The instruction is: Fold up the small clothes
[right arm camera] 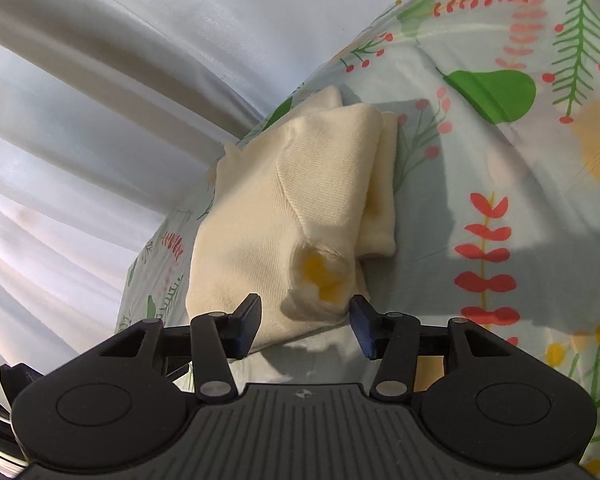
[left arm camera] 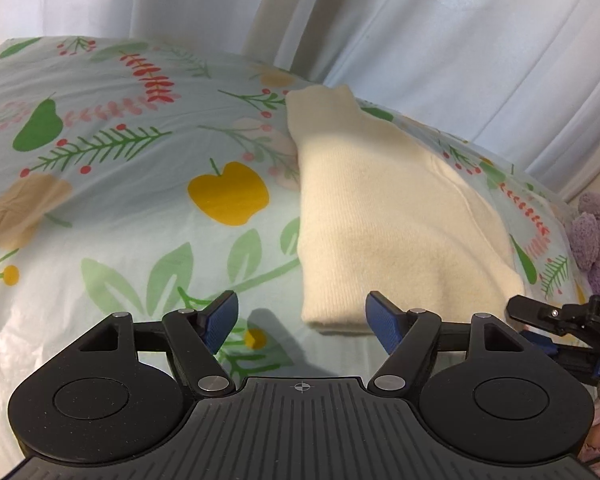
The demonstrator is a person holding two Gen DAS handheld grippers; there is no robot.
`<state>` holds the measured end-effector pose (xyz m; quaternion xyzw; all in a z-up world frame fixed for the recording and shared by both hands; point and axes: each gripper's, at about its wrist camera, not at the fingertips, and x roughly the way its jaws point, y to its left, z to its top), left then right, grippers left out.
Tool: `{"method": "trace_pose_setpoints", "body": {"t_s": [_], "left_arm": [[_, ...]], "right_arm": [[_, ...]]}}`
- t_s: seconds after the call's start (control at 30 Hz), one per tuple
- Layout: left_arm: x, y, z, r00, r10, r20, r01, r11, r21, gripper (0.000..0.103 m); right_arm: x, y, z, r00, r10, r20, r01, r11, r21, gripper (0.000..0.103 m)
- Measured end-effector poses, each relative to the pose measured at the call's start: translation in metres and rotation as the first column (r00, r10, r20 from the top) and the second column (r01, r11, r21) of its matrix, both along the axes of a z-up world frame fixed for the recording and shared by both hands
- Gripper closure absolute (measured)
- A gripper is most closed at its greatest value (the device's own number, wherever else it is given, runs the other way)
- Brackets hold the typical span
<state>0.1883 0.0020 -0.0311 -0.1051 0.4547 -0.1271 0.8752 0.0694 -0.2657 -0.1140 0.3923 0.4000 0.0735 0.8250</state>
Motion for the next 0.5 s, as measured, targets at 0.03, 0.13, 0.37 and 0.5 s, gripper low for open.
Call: {"method": "trace_pose_setpoints", "body": {"t_s": [0.03,0.13,0.37,0.5], "left_arm": [[0.000,-0.004,-0.002,1.000,-0.021,-0.002,0.021,1.000,0.006,0.027],[0.002,-0.014,-0.004,0.999,-0.031,-0.013,0.032,0.998,0.061,0.028],[0.003,-0.008,-0.004,0.998,-0.011,-0.055,0.016,0.995,0.097,0.026],[-0.002,0.007,0.007,0.999,0.011,-0.052,-0.005,0.993,0.121,0.028]], "right_arm": [[0.005,0.004,-0.004,1.000,-0.004,-0.007,0.004,1.000,-0.004,0.055],[0.009,0.010,-0.002,0.999,-0.020,0.028,0.019,1.000,0.022,0.089],[-0.003,-0.001,-0.007,0.998,-0.057,0.013,0.058,0.978,-0.201,0.079],[-0.023,0.019,0.026,0.991,-0.044,0.127,0.096,0.897,-0.432,0.057]]}}
